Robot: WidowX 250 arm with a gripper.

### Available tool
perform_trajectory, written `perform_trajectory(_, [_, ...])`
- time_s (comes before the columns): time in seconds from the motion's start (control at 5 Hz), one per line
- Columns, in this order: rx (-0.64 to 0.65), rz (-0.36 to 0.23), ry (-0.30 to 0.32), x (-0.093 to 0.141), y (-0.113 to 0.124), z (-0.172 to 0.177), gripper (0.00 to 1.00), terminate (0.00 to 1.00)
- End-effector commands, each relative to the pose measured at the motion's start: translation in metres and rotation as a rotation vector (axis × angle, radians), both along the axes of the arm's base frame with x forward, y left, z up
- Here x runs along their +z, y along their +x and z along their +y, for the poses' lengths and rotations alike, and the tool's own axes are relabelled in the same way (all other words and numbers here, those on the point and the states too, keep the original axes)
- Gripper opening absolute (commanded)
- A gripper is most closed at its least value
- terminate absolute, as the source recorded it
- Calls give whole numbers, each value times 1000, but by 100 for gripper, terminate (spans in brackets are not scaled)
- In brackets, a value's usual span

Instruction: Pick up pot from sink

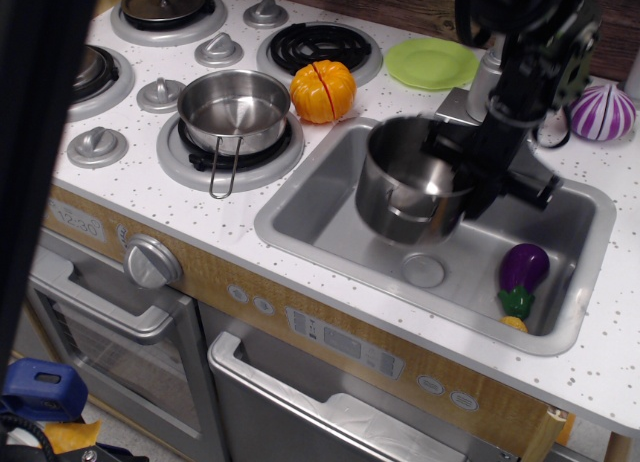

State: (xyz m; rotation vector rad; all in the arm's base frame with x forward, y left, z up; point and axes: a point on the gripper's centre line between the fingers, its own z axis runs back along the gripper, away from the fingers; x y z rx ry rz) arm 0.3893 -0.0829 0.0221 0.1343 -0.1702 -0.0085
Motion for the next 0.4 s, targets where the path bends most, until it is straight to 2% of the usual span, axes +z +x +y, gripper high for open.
perform_trajectory(0.0, [-17,-151,-56,53,11,-5,0,0])
perform_trajectory(0.2, [-19,-166,-69,55,10,-7,0,100])
